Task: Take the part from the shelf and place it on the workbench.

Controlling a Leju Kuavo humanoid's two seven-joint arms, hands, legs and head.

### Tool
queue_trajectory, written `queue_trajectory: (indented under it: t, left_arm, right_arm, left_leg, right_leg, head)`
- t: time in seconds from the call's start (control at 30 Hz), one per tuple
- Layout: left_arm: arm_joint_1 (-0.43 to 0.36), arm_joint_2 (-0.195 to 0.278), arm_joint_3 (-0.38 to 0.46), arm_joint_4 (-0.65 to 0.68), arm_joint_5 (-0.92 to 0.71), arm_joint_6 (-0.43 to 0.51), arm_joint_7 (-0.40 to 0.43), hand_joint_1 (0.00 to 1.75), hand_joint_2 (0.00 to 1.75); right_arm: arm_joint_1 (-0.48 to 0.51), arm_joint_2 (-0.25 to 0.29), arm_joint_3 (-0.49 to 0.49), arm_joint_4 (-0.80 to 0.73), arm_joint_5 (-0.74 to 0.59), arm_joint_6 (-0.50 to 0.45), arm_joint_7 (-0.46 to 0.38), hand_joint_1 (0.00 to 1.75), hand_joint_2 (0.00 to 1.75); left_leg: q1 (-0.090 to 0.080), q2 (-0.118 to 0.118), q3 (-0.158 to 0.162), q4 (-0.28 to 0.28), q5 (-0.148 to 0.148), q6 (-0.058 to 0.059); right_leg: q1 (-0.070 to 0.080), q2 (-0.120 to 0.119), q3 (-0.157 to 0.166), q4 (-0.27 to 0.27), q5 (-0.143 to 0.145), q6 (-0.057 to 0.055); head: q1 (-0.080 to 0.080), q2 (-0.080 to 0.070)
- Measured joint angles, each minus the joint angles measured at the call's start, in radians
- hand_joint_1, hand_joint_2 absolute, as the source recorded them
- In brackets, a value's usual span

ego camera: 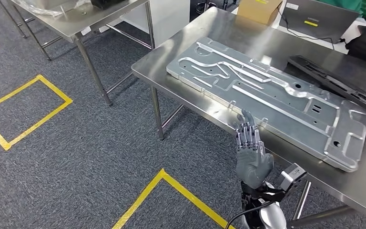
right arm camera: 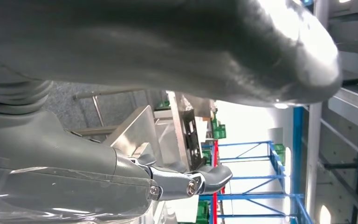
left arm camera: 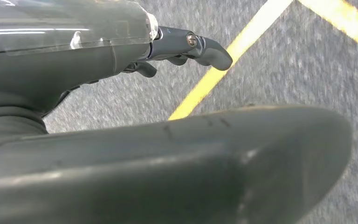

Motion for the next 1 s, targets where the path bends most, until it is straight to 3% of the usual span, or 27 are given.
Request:
queue_trajectory:
  t: [0.03, 0.07, 0.13, 0.17, 0.2, 0.23, 0.27, 0.3, 0.33, 0.37, 0.43, 0.47, 0.53, 0.57, 0.6, 0.67, 0.7, 0.73, 0.8, 0.83, 0.87, 0.93, 0.97, 1.0]
  left_arm:
    - [0.001, 0.000, 0.000, 0.000, 0.000, 0.000, 0.000, 0.00, 0.00]
    - [0.002, 0.000, 0.000, 0.000, -0.001, -0.001, 0.001, 0.00, 0.00]
    - [0.004, 0.001, 0.000, 0.000, -0.004, -0.004, 0.003, 0.00, 0.00]
    - [0.004, 0.001, 0.000, 0.000, -0.007, -0.006, 0.004, 0.00, 0.00]
    - [0.004, 0.001, 0.000, 0.000, -0.010, -0.007, 0.005, 0.00, 0.00]
    - [0.004, 0.001, 0.000, 0.000, -0.012, -0.008, 0.007, 0.00, 0.00]
    - [0.004, 0.001, 0.000, 0.000, -0.014, -0.008, 0.009, 0.00, 0.00]
    - [0.004, 0.001, 0.000, 0.000, -0.017, -0.008, 0.013, 0.00, 0.00]
    - [0.004, 0.001, -0.001, 0.000, -0.020, -0.008, 0.017, 0.00, 0.00]
    - [0.003, 0.001, -0.001, 0.000, -0.022, -0.008, 0.021, 0.00, 0.00]
    - [-0.001, 0.000, -0.002, 0.000, -0.027, -0.008, 0.028, 0.00, 0.00]
    - [-0.003, 0.000, -0.003, 0.000, -0.029, -0.008, 0.031, 0.00, 0.00]
    - [-0.003, -0.003, -0.003, 0.000, -0.030, -0.008, 0.037, 0.00, 0.00]
    - [-0.002, -0.004, -0.003, 0.000, -0.030, -0.008, 0.038, 0.00, 0.00]
    - [0.000, -0.005, -0.003, 0.000, -0.029, -0.008, 0.039, 0.00, 0.00]
    - [0.003, -0.007, -0.003, 0.000, -0.028, -0.008, 0.038, 0.00, 0.00]
    - [0.004, -0.007, -0.003, 0.000, -0.026, -0.008, 0.037, 0.00, 0.00]
    - [0.004, -0.008, -0.003, 0.000, -0.025, -0.008, 0.035, 0.00, 0.00]
    - [0.004, -0.011, -0.003, 0.000, -0.023, -0.009, 0.030, 0.00, 0.00]
    - [0.004, -0.012, -0.003, 0.000, -0.023, -0.009, 0.027, 0.00, 0.00]
    - [0.004, -0.013, -0.004, 0.000, -0.025, -0.008, 0.023, 0.00, 0.00]
    - [0.003, -0.015, -0.004, 0.000, -0.030, -0.002, 0.015, 0.00, 0.00]
    - [0.002, -0.016, -0.004, 0.000, -0.032, 0.001, 0.012, 0.00, 0.00]
    - [0.002, -0.016, -0.005, 0.000, -0.033, 0.003, 0.007, 0.00, 0.00]
  right_arm:
    - [0.000, 0.000, 0.001, 0.001, 0.000, -0.001, 0.001, 0.00, 0.00]
    - [0.001, 0.000, 0.002, 0.001, 0.000, -0.003, 0.002, 0.00, 0.00]
    - [0.004, 0.001, 0.004, 0.002, 0.000, -0.010, 0.008, 0.00, 0.00]
    - [0.007, 0.001, 0.005, 0.002, -0.001, -0.014, 0.012, 0.00, 0.00]
    - [0.010, 0.001, 0.005, 0.002, -0.001, -0.017, 0.015, 0.00, 0.00]
    - [0.013, 0.001, 0.005, 0.004, -0.001, -0.020, 0.017, 0.00, 0.00]
    - [0.016, 0.001, 0.005, 0.005, -0.002, -0.021, 0.018, 0.00, 0.00]
    - [0.019, 0.001, 0.005, 0.006, -0.002, -0.021, 0.019, 0.00, 0.00]
    - [0.022, 0.001, 0.004, 0.006, -0.002, -0.021, 0.021, 0.00, 0.00]
    - [0.026, 0.001, 0.004, 0.005, -0.002, -0.022, 0.023, 0.00, 0.00]
    - [0.035, 0.001, 0.003, 0.001, -0.002, -0.022, 0.029, 0.00, 0.00]
    - [0.040, 0.001, 0.003, -0.001, -0.003, -0.022, 0.032, 0.00, 0.00]
    - [0.050, 0.001, 0.003, -0.002, -0.003, -0.021, 0.034, 0.00, 0.00]
    - [0.055, 0.001, 0.002, -0.002, -0.002, -0.021, 0.035, 0.00, 0.00]
    - [0.059, 0.000, 0.001, -0.002, -0.002, -0.021, 0.035, 0.00, 0.00]
    - [0.064, 0.000, 0.000, -0.004, 0.001, -0.018, 0.040, 0.00, 0.00]
    - [0.065, 0.000, -0.001, -0.005, 0.002, -0.017, 0.044, 0.00, 0.00]
    - [0.065, 0.000, -0.002, -0.006, 0.004, -0.014, 0.048, 0.00, 0.00]
    - [0.064, 0.000, -0.004, -0.008, 0.005, -0.009, 0.053, 0.00, 0.00]
    - [0.063, 0.000, -0.004, -0.008, 0.006, -0.005, 0.053, 0.00, 0.00]
    - [0.060, 0.000, -0.004, -0.008, 0.008, -0.002, 0.053, 0.00, 0.00]
    - [0.051, 0.000, -0.004, -0.010, 0.011, 0.001, 0.053, 0.00, 0.00]
    - [0.047, 0.000, -0.004, -0.010, 0.013, 0.001, 0.053, 0.00, 0.00]
    - [0.046, 0.000, -0.005, -0.011, 0.014, 0.001, 0.052, 0.00, 0.00]
  left_leg:
    - [0.001, -0.001, -0.004, 0.001, -0.002, -0.006]
    - [0.002, -0.001, -0.012, 0.013, -0.022, -0.012]
    - [0.007, -0.003, -0.038, 0.094, -0.116, -0.022]
    - [0.009, -0.002, -0.051, 0.156, -0.170, -0.026]
    - [0.011, -0.002, -0.059, 0.217, -0.205, -0.030]
    - [0.012, -0.002, -0.058, 0.261, -0.215, -0.032]
    - [0.013, -0.002, -0.044, 0.280, -0.199, -0.033]
    - [0.014, -0.004, -0.016, 0.267, -0.168, -0.033]
    - [0.014, -0.006, 0.030, 0.222, -0.142, -0.031]
    - [0.013, -0.008, 0.092, 0.150, -0.134, -0.027]
    - [0.010, -0.011, 0.195, 0.004, -0.162, -0.016]
    - [0.008, -0.011, 0.219, -0.036, -0.177, -0.010]
    - [0.007, -0.008, 0.212, -0.048, -0.166, 0.005]
    - [0.007, -0.004, 0.202, -0.048, -0.154, 0.013]
    - [0.008, 0.000, 0.190, -0.050, -0.141, 0.022]
    - [0.008, 0.007, 0.159, -0.049, -0.116, 0.031]
    - [0.006, 0.009, 0.142, -0.047, -0.102, 0.033]
    - [0.005, 0.012, 0.123, -0.045, -0.088, 0.033]
    - [0.003, 0.014, 0.084, -0.038, -0.066, 0.030]
    - [0.002, 0.014, 0.067, -0.034, -0.058, 0.027]
    - [0.002, 0.014, 0.053, -0.029, -0.051, 0.024]
    - [-0.002, 0.013, 0.034, -0.016, -0.038, 0.017]
    - [-0.002, 0.013, 0.029, -0.011, -0.032, 0.012]
    - [-0.003, 0.013, 0.024, -0.008, -0.025, 0.006]
  right_leg:
    - [-0.002, -0.001, -0.007, -0.004, 0.012, -0.007]
    - [-0.005, -0.003, -0.017, -0.007, 0.024, -0.014]
    - [-0.009, -0.005, -0.044, -0.010, 0.050, -0.024]
    - [-0.008, -0.003, -0.060, -0.009, 0.062, -0.026]
    - [-0.008, -0.002, -0.076, -0.008, 0.074, -0.026]
    - [-0.008, 0.001, -0.094, -0.006, 0.087, -0.025]
    - [-0.008, 0.005, -0.113, -0.003, 0.100, -0.023]
    - [-0.008, 0.009, -0.133, 0.001, 0.112, -0.021]
    - [-0.008, 0.013, -0.151, 0.006, 0.124, -0.018]
    - [-0.006, 0.018, -0.166, 0.011, 0.135, -0.014]
    - [-0.004, 0.022, -0.182, 0.017, 0.156, -0.005]
    - [-0.003, 0.023, -0.184, 0.017, 0.166, 0.001]
    - [-0.005, 0.023, -0.189, 0.013, 0.181, 0.014]
    - [-0.006, 0.021, -0.196, 0.021, 0.166, 0.019]
    - [-0.008, 0.019, -0.207, 0.044, 0.131, 0.022]
    - [-0.011, 0.014, -0.237, 0.153, 0.018, 0.027]
    - [-0.012, 0.012, -0.250, 0.222, -0.024, 0.029]
    - [-0.012, 0.011, -0.255, 0.280, -0.040, 0.031]
    - [-0.012, 0.010, -0.223, 0.310, 0.000, 0.030]
    - [-0.011, 0.010, -0.181, 0.273, 0.028, 0.026]
    - [-0.009, 0.010, -0.122, 0.208, 0.038, 0.020]
    - [-0.003, 0.008, -0.005, 0.055, 0.009, 0.008]
    - [0.000, 0.008, 0.028, 0.005, -0.011, 0.003]
    - [0.002, 0.008, 0.039, -0.022, -0.021, -0.001]
  head:
    - [0.000, 0.000]
    - [-0.001, 0.000]
    - [-0.004, 0.000]
    - [-0.005, 0.000]
    - [-0.005, 0.000]
    - [-0.005, 0.000]
    - [-0.005, 0.000]
    - [-0.005, 0.000]
    - [-0.005, 0.000]
    - [-0.006, 0.000]
    - [-0.005, 0.000]
    - [-0.004, 0.000]
    - [-0.003, 0.000]
    - [-0.002, 0.000]
    - [-0.002, 0.000]
    - [-0.001, 0.000]
    - [-0.001, 0.000]
    - [0.000, 0.000]
    - [-0.001, 0.000]
    - [-0.001, 0.000]
    - [-0.001, 0.000]
    - [-0.001, 0.000]
    - [-0.001, 0.000]
    - [-0.001, 0.000]
